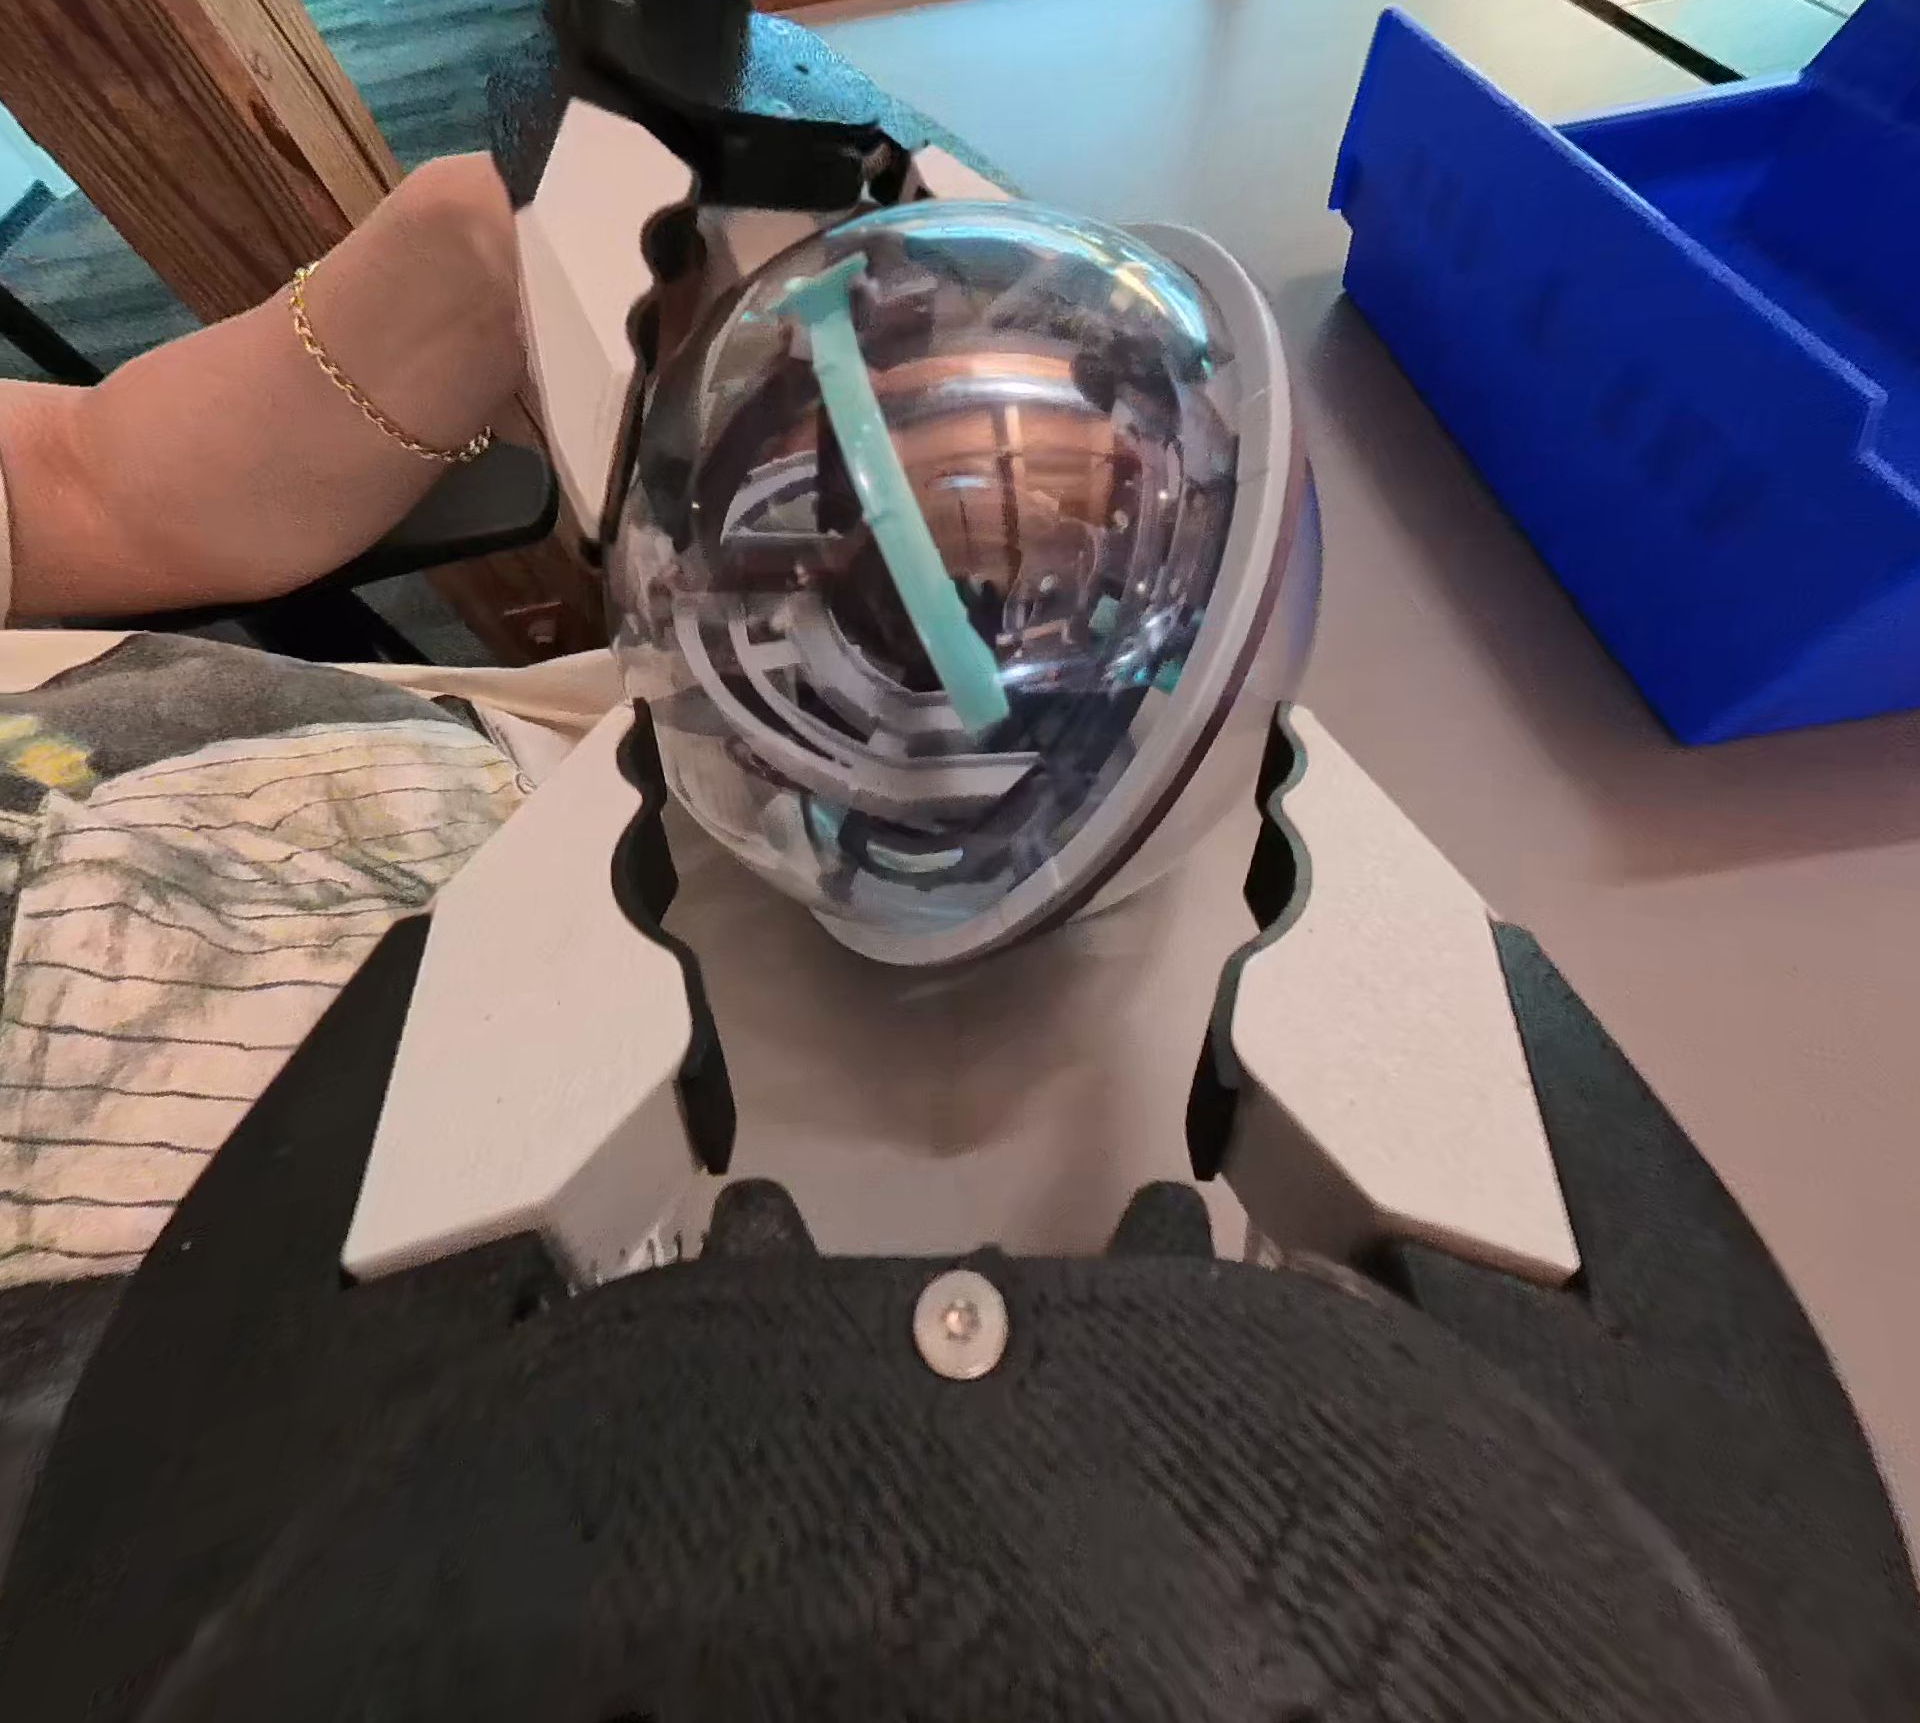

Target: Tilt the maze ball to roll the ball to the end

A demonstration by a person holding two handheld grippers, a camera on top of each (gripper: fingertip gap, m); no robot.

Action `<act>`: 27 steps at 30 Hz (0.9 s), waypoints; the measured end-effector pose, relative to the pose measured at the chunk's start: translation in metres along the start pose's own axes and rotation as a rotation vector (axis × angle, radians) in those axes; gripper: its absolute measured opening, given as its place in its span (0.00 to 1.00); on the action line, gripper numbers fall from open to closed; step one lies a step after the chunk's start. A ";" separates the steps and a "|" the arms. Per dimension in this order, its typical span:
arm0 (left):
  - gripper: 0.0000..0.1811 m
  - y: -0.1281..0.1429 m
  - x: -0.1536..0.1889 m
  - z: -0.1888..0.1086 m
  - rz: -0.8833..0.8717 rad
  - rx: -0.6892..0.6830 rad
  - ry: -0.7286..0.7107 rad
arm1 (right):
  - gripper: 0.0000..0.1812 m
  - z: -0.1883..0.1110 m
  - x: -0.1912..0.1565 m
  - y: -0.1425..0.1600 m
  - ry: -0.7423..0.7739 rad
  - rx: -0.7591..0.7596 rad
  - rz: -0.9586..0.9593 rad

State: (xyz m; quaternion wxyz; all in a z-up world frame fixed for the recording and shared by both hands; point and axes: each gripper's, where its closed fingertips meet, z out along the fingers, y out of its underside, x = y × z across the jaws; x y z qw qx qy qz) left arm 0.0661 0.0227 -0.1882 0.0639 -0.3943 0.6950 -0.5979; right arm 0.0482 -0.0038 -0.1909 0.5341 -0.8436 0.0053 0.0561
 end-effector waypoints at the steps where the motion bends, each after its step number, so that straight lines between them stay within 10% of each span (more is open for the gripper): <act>1: 0.87 0.000 -0.002 0.000 -0.019 -0.001 -0.005 | 0.61 0.000 0.001 0.001 0.000 -0.002 0.003; 17: 0.87 0.006 -0.011 -0.014 0.005 -0.054 -0.042 | 0.52 -0.001 0.000 0.006 -0.021 -0.018 -0.018; 27: 0.86 0.004 -0.014 0.002 0.340 -0.145 -0.122 | 0.61 0.001 0.017 0.010 0.075 -0.047 0.002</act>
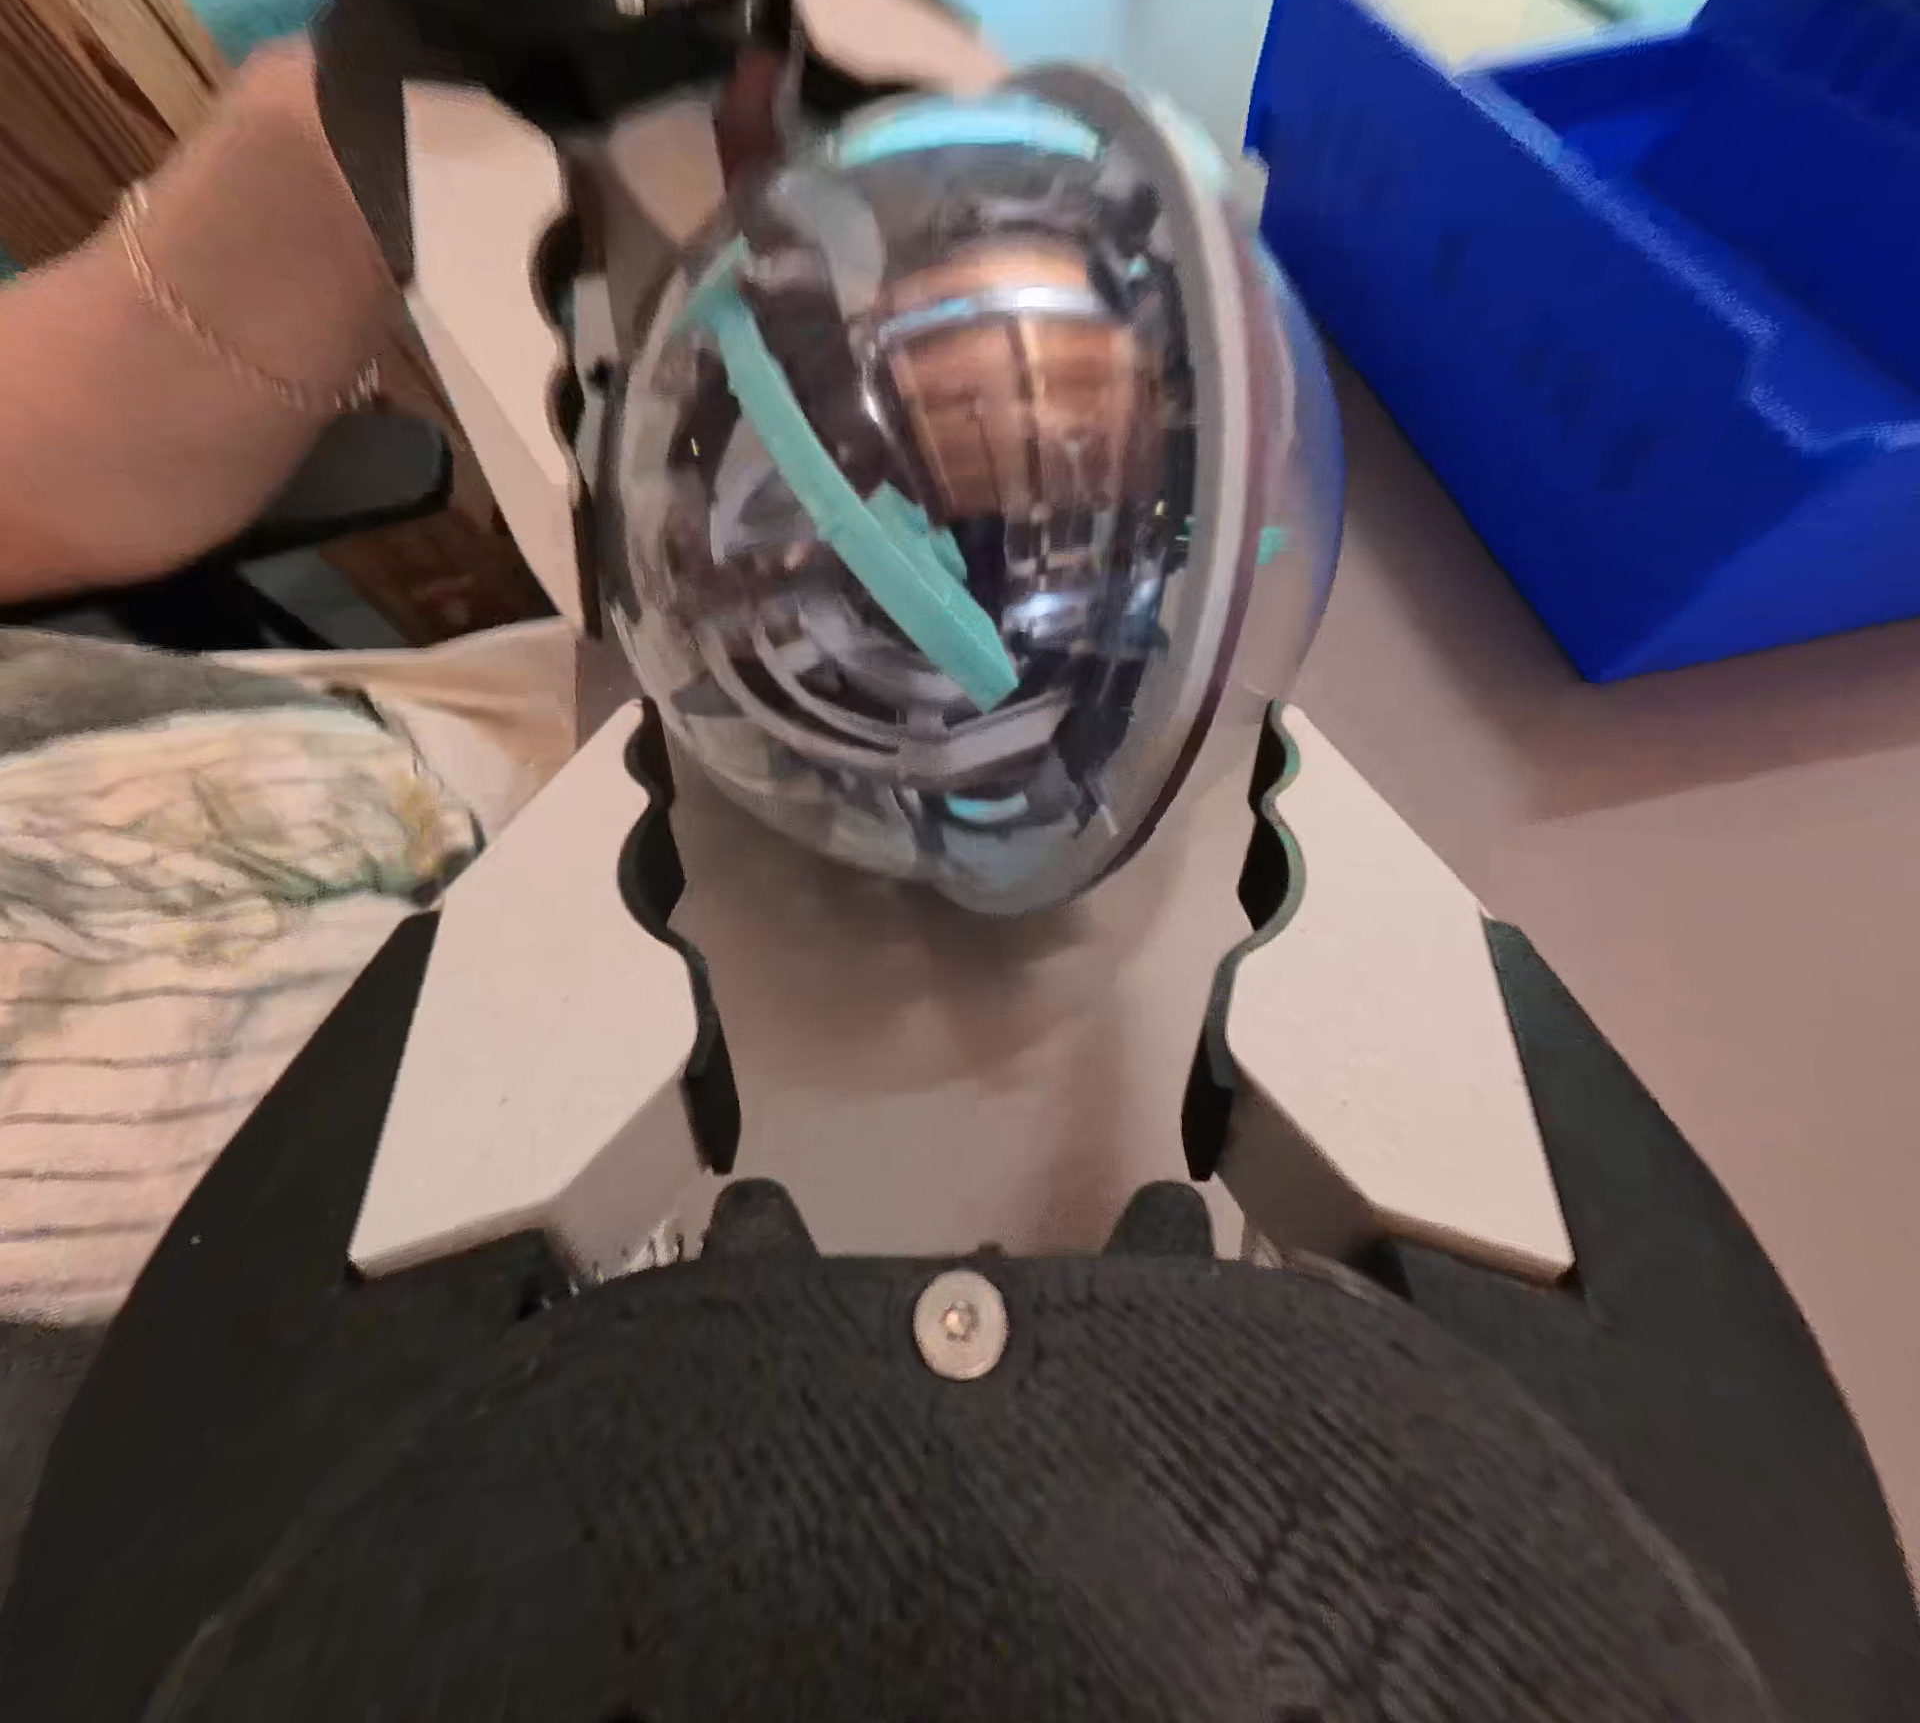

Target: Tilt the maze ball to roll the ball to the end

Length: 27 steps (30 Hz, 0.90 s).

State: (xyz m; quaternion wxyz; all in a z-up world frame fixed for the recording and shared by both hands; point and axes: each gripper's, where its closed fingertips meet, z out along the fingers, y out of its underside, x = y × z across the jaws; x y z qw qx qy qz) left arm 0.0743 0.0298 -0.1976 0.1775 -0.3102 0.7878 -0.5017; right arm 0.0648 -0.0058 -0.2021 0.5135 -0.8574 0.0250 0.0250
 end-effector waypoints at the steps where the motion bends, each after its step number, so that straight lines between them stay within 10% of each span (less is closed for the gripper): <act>1: 0.86 -0.003 0.001 0.001 0.025 -0.008 0.014 | 0.61 0.001 -0.001 0.009 -0.005 -0.045 -0.007; 11: 0.86 -0.008 0.009 0.020 0.188 -0.225 0.074 | 0.63 -0.003 0.008 0.021 0.012 -0.082 0.005; 27: 0.86 -0.016 0.040 0.024 0.530 -0.184 0.165 | 0.78 -0.004 -0.011 -0.020 0.021 0.122 -0.380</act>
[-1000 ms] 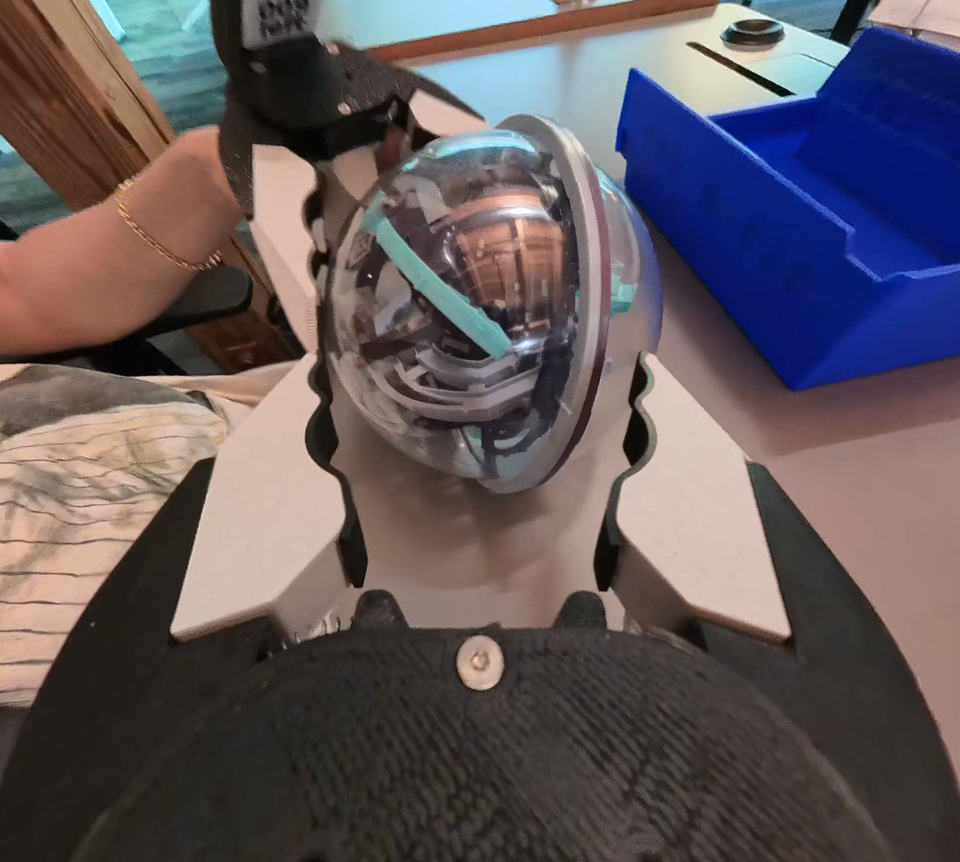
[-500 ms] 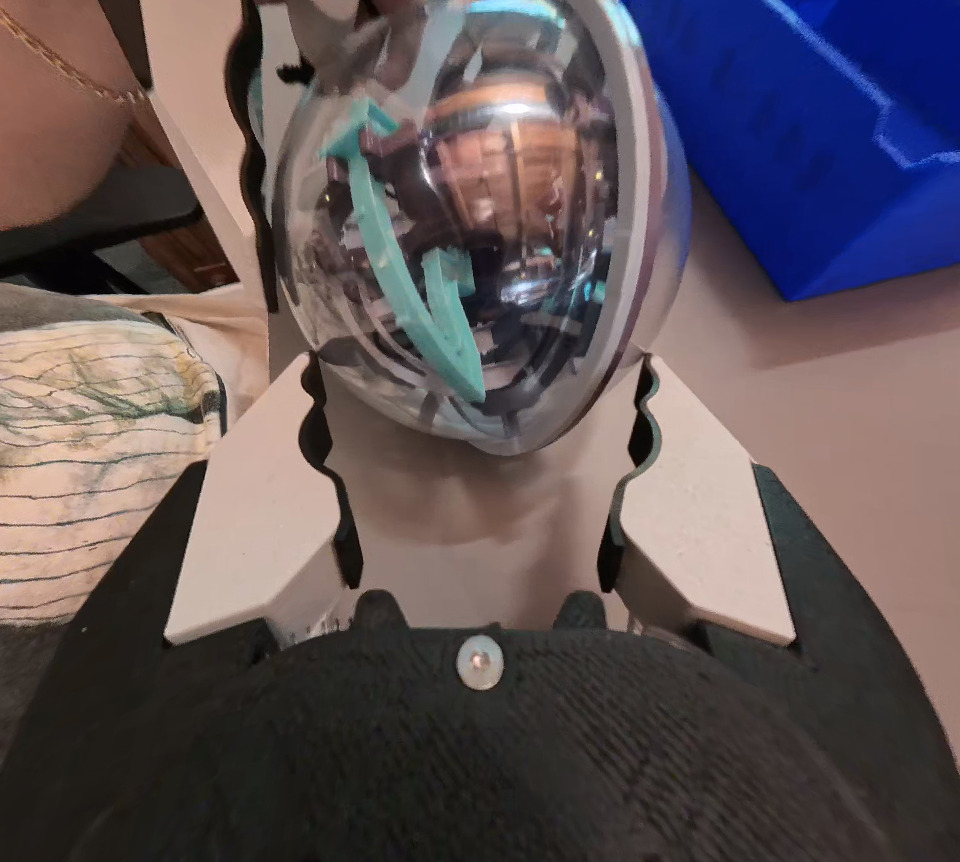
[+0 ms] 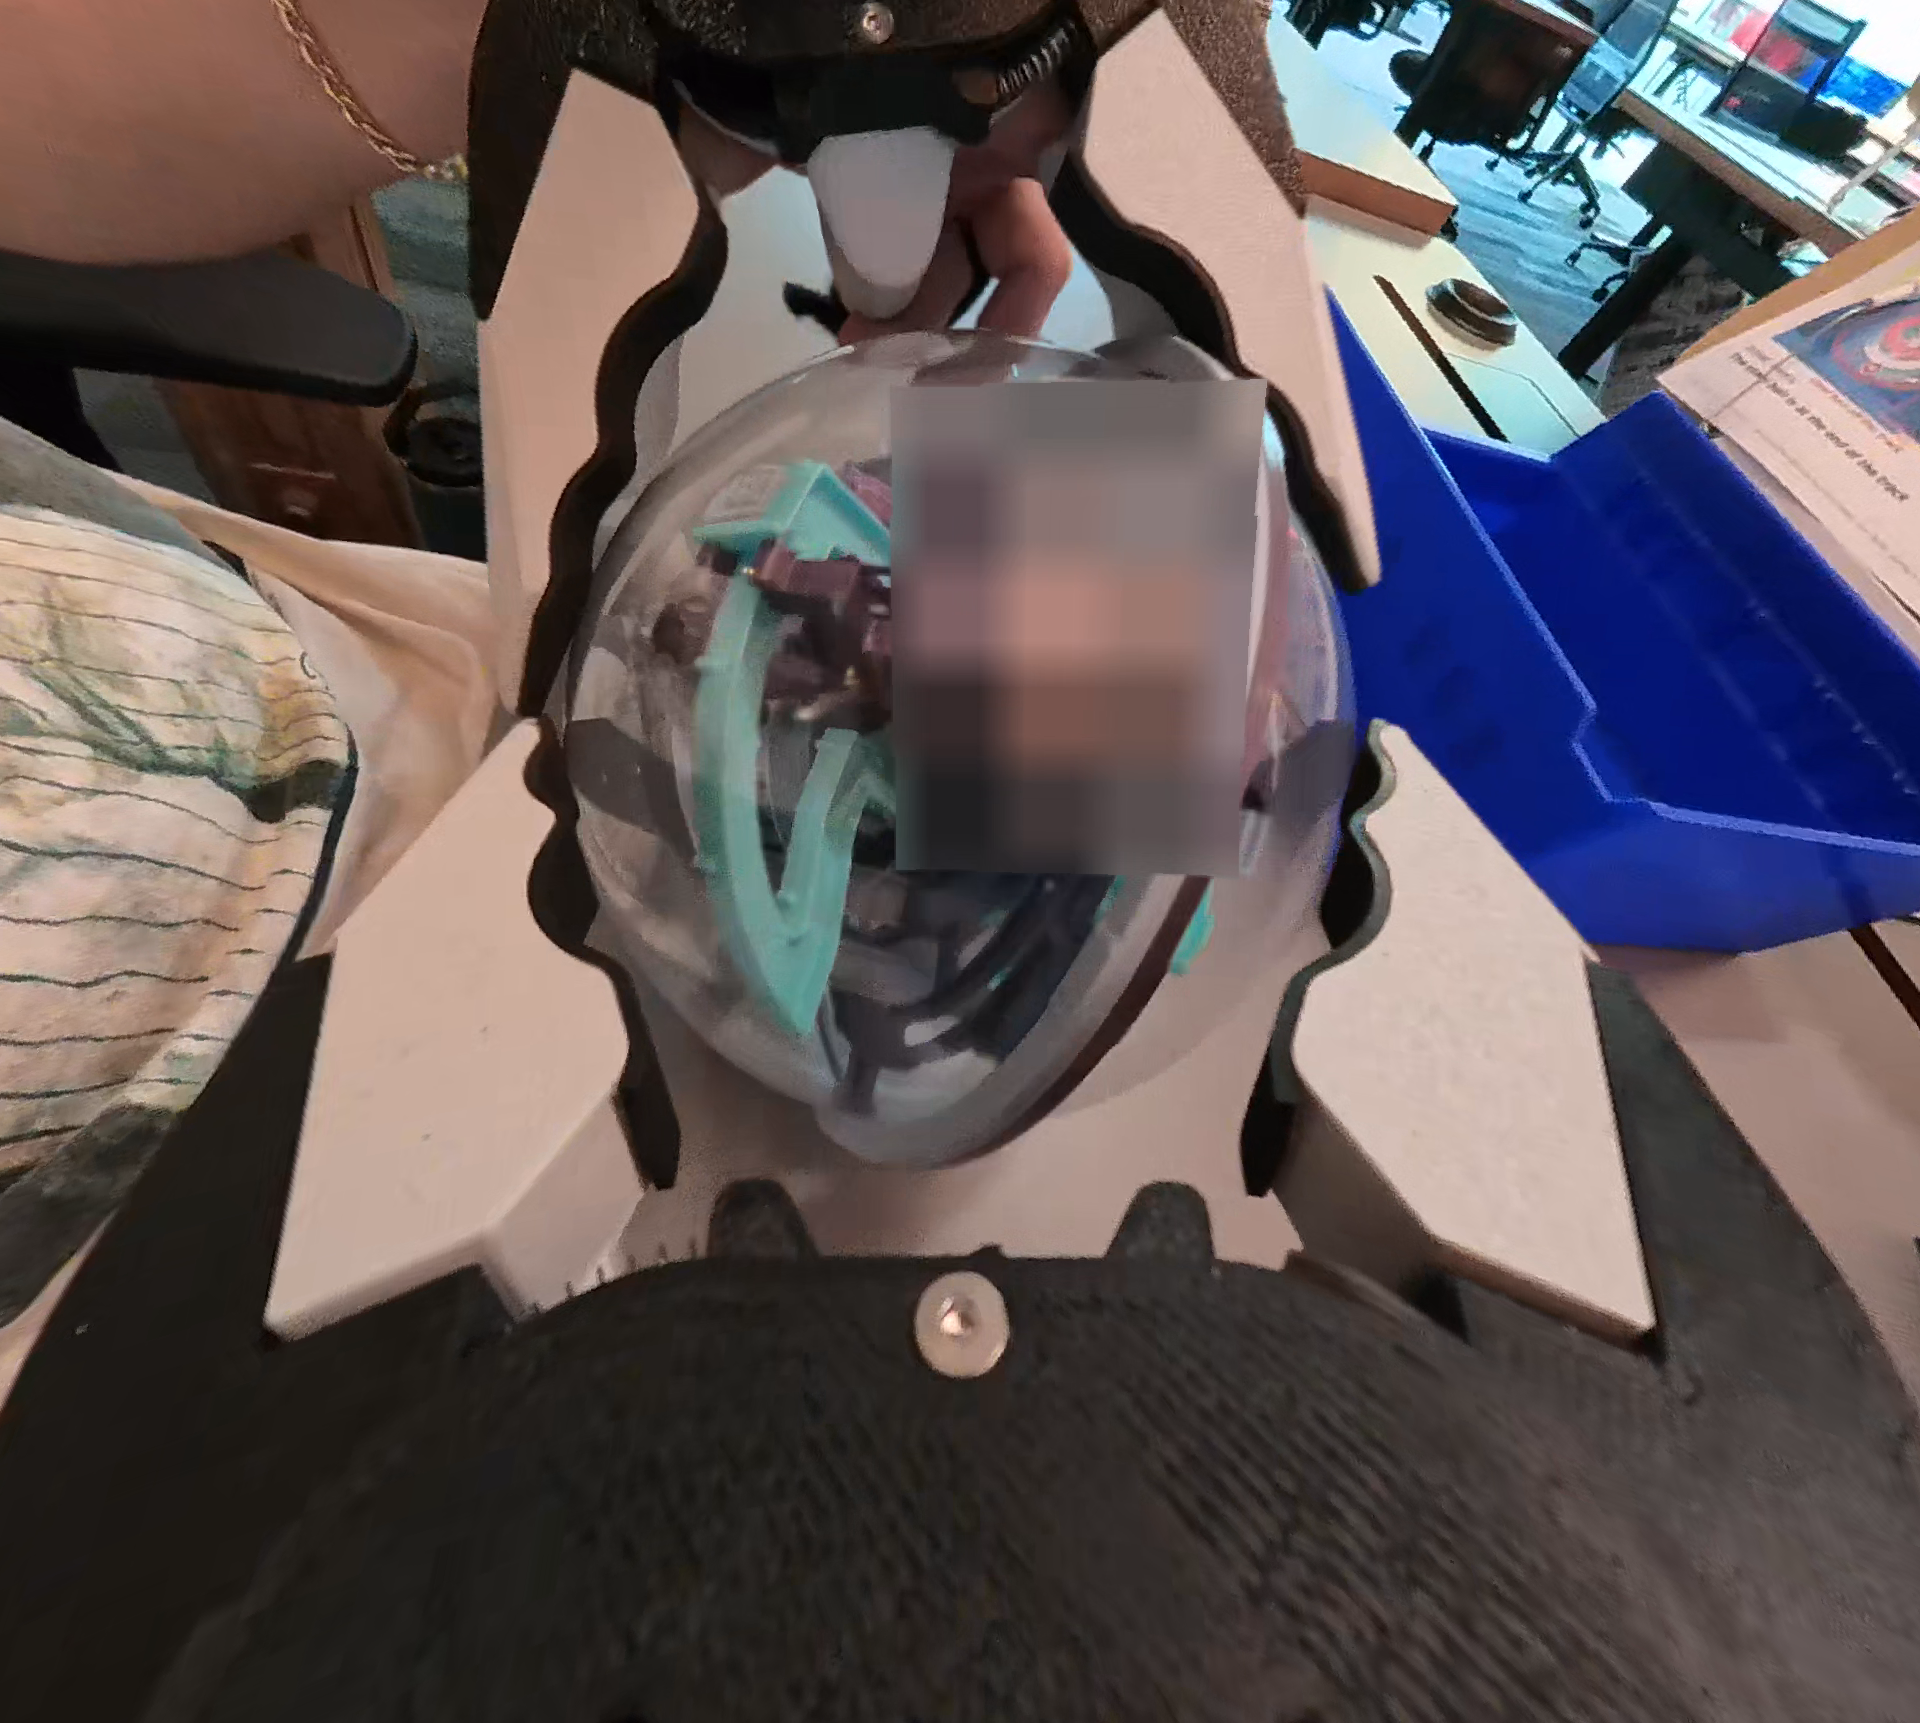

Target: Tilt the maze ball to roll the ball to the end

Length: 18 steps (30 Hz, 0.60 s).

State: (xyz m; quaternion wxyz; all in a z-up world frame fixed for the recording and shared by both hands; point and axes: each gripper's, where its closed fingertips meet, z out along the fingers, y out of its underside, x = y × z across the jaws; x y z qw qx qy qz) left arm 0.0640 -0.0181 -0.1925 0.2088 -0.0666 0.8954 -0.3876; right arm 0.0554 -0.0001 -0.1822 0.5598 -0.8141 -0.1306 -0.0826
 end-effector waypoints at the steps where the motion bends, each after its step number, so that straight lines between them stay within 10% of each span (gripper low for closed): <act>1: 0.86 -0.003 0.003 0.001 0.038 0.008 0.006 | 0.80 0.001 -0.002 -0.002 -0.008 0.006 0.006; 18: 0.87 -0.004 0.001 0.001 -0.170 0.253 -0.038 | 0.81 -0.004 -0.002 0.002 -0.010 -0.014 0.067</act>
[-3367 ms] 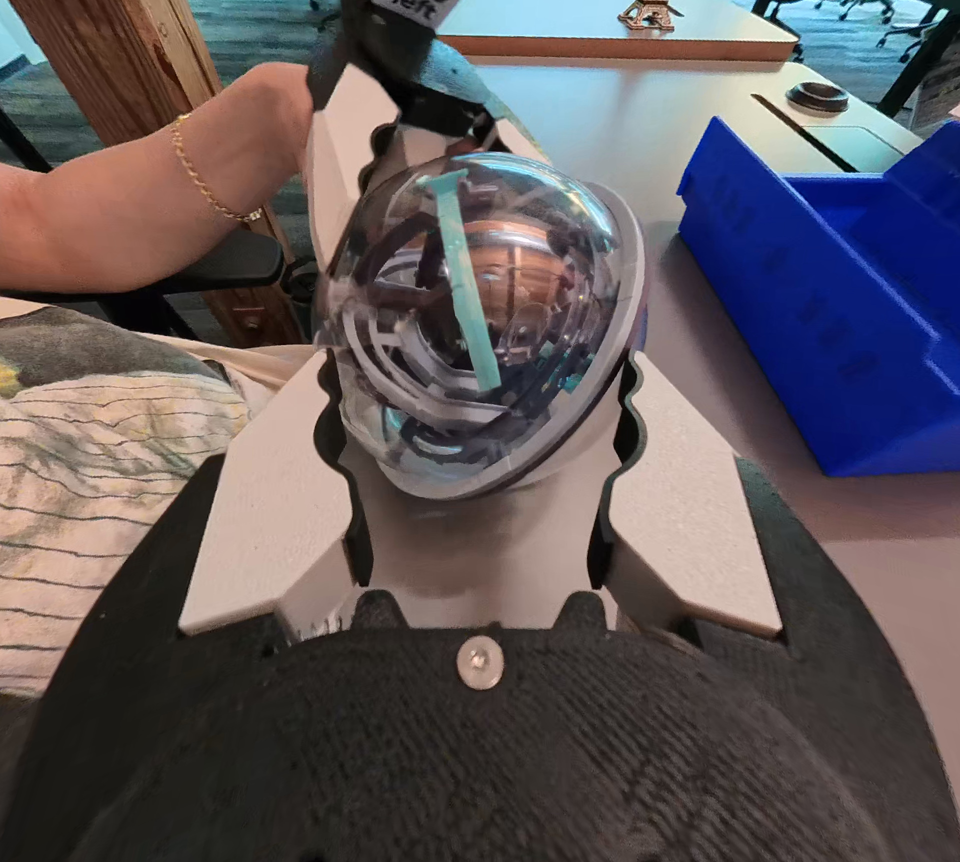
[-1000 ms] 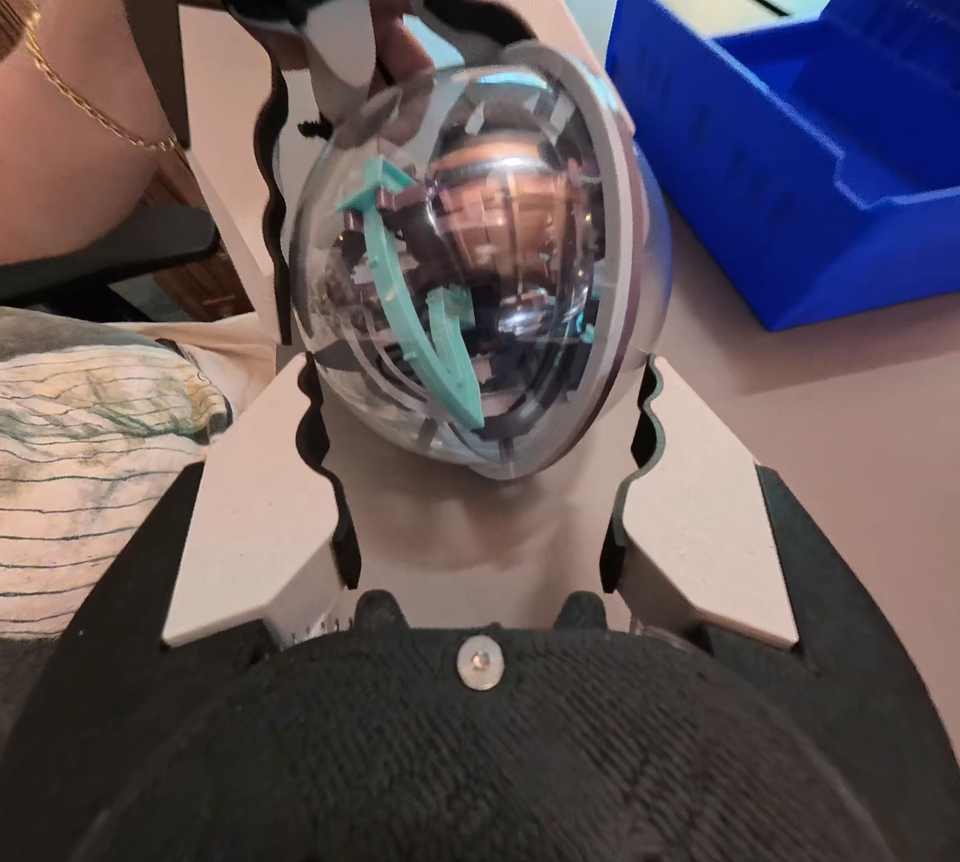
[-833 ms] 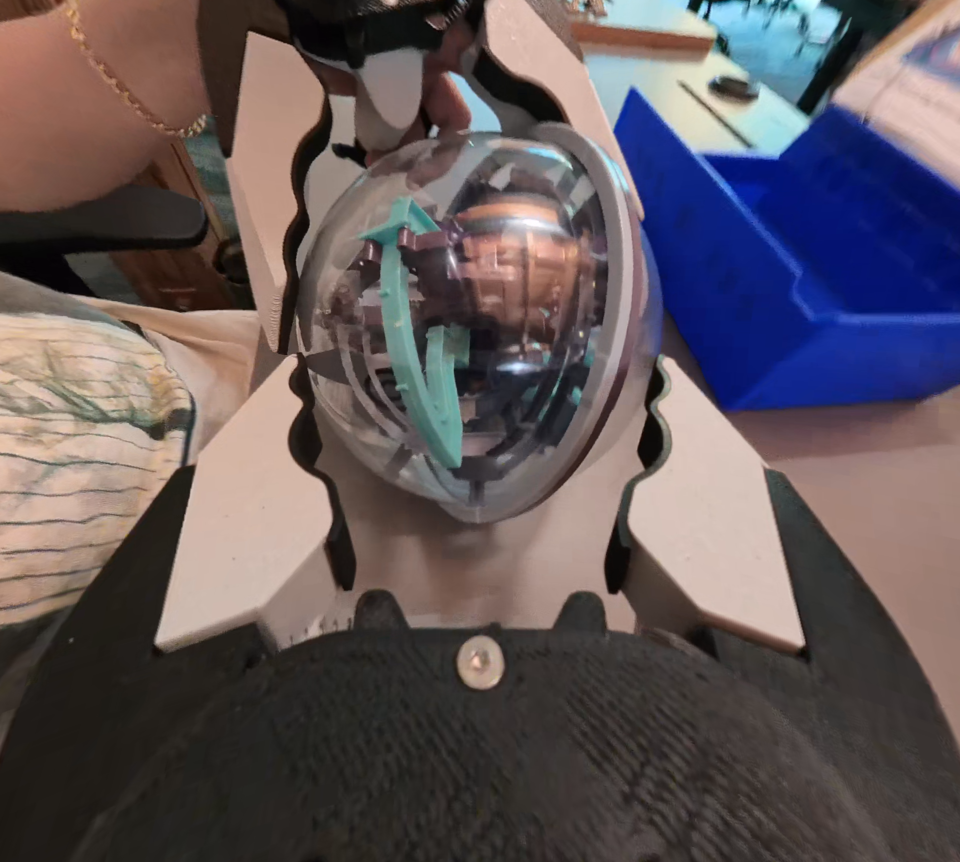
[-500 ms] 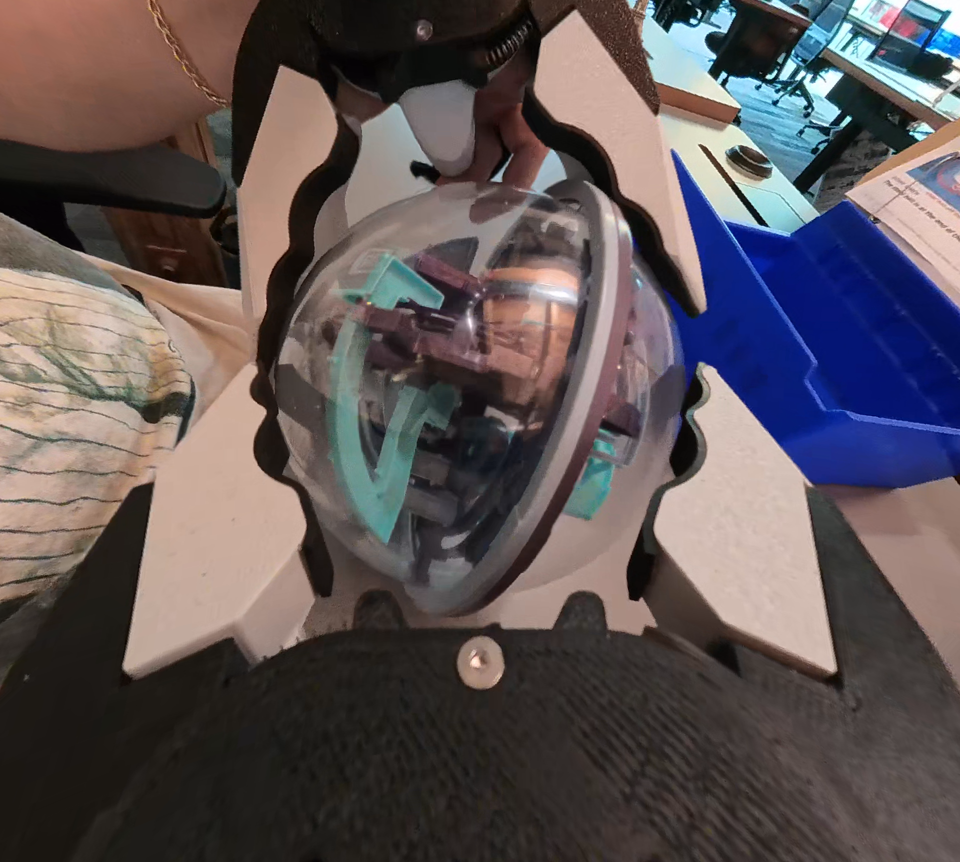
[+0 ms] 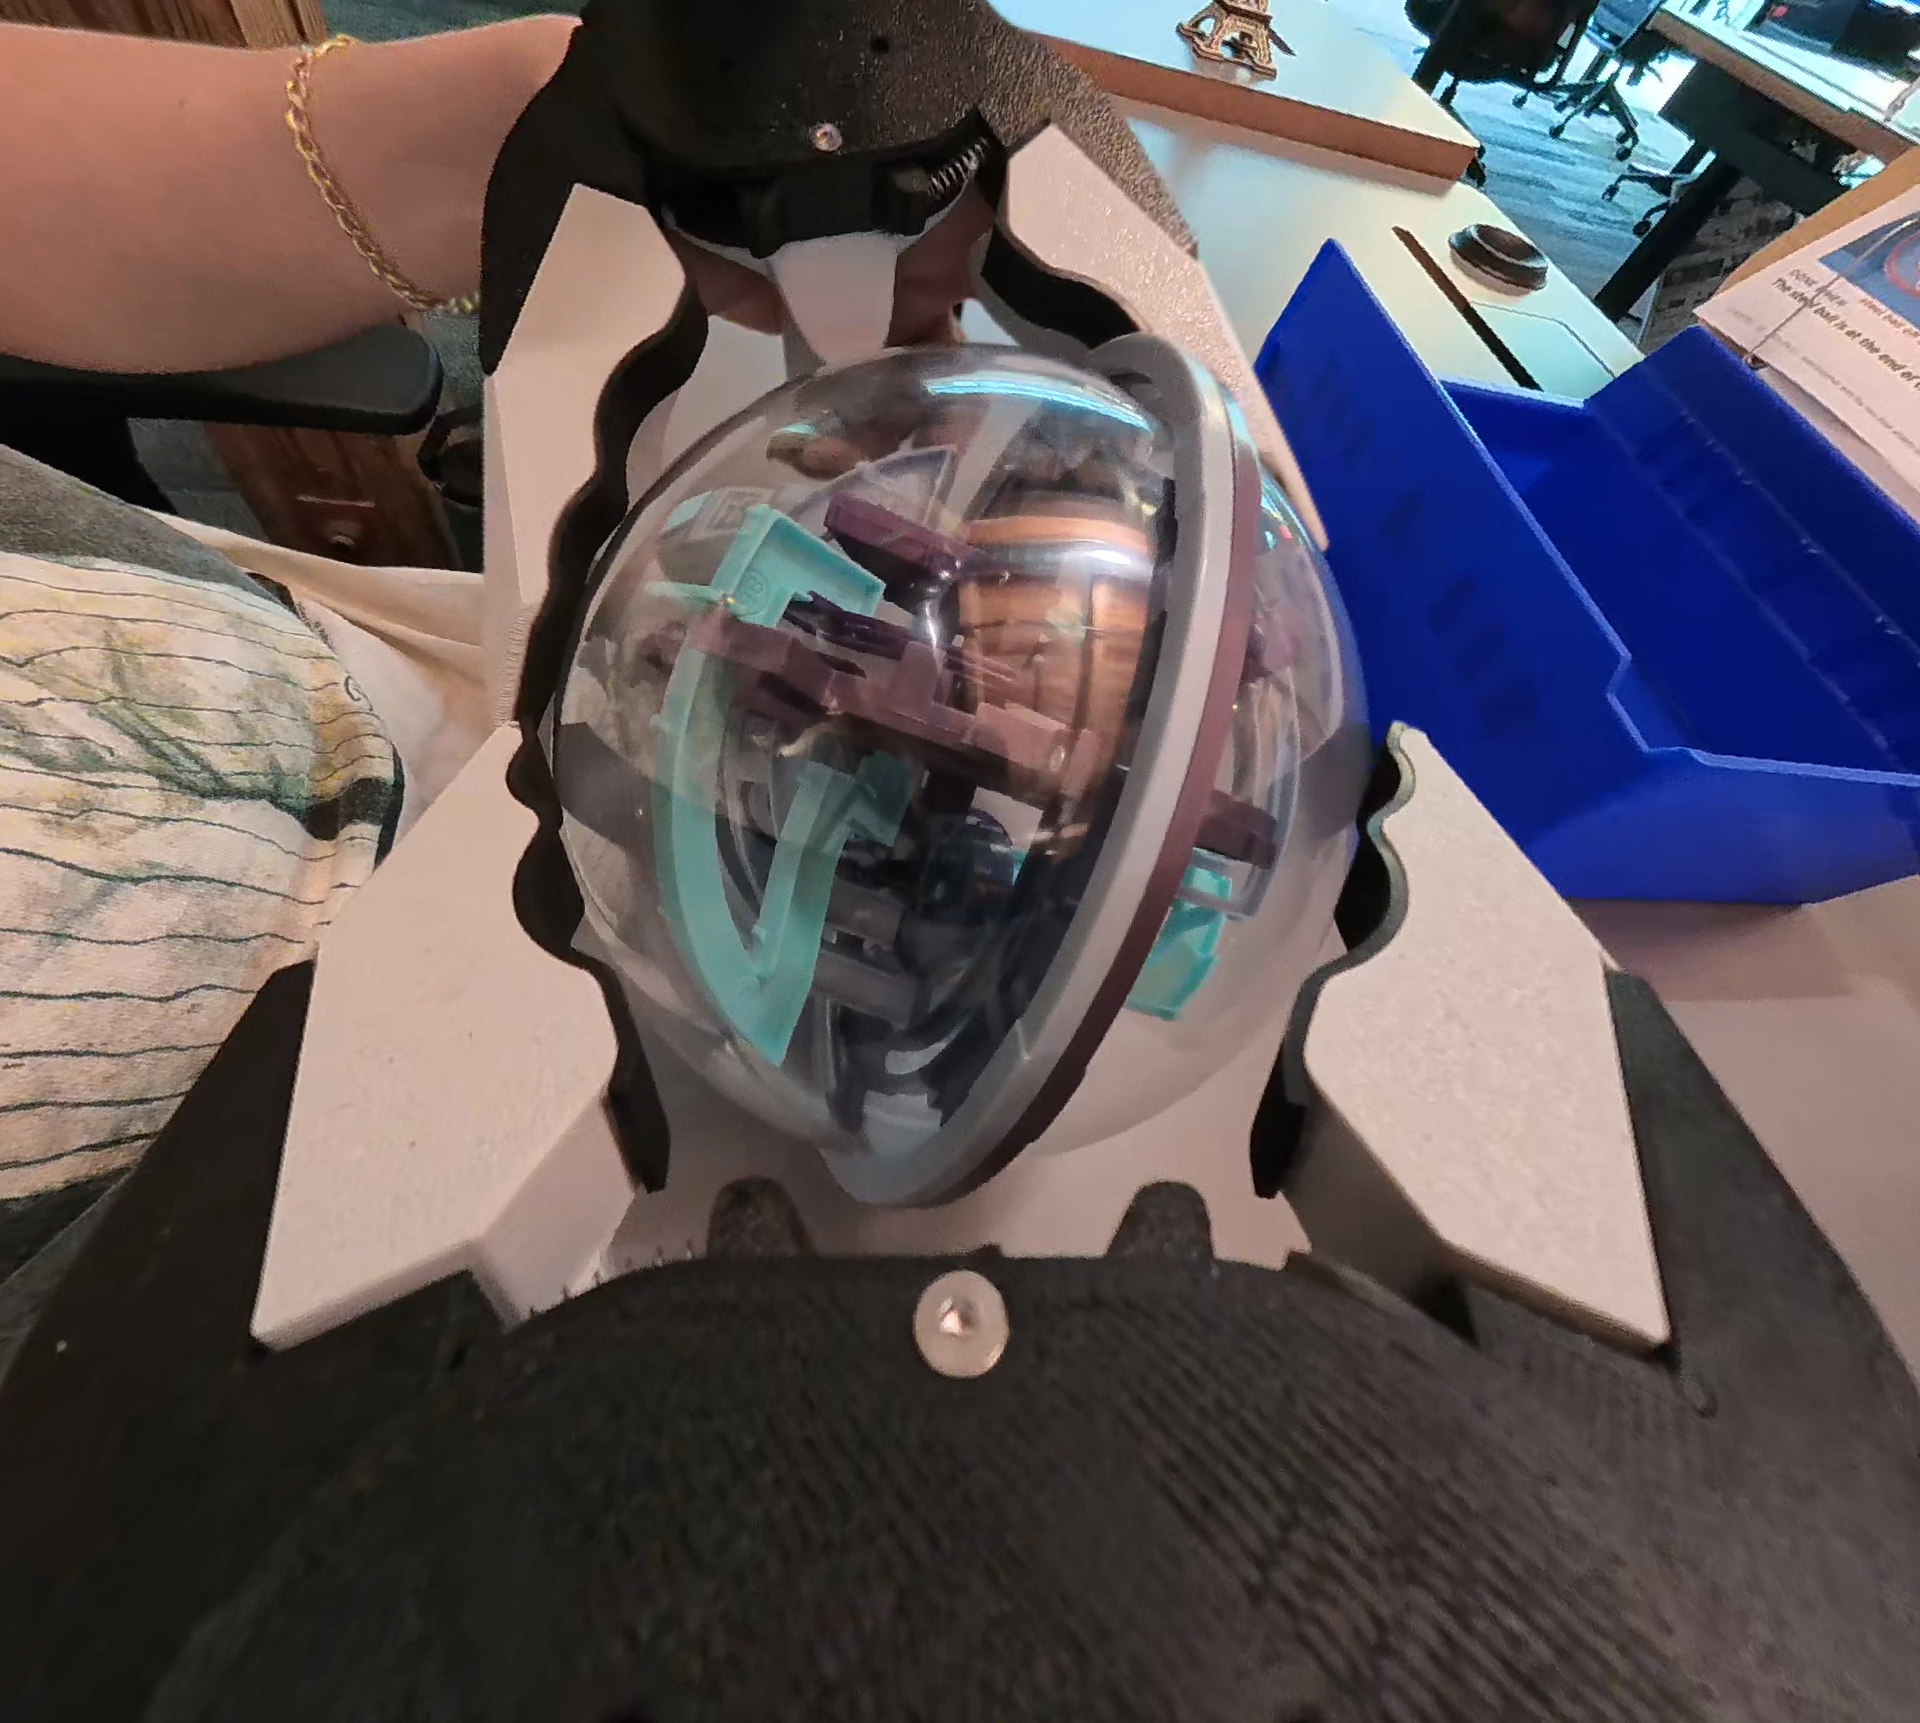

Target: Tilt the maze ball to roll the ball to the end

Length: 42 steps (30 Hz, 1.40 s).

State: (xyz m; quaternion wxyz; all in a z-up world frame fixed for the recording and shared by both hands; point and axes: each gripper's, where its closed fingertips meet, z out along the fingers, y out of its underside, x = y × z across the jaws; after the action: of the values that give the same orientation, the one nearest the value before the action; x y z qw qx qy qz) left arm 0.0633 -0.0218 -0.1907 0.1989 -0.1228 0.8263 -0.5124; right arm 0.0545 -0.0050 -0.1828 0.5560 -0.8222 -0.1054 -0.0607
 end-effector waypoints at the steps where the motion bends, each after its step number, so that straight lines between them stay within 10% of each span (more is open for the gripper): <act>1: 0.87 0.003 -0.001 -0.001 -0.034 -0.005 -0.003 | 0.81 0.000 0.000 0.000 0.002 -0.004 -0.003; 42: 0.87 0.019 0.000 0.003 0.302 -0.217 0.089 | 0.78 -0.012 -0.005 -0.005 0.007 0.039 -0.156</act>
State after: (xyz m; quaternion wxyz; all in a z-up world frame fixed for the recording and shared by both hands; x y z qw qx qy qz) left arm 0.0642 -0.0154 -0.2091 0.2223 0.0044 0.8938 -0.3895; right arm 0.0483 -0.0146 -0.1756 0.5657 -0.8004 -0.1686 -0.1045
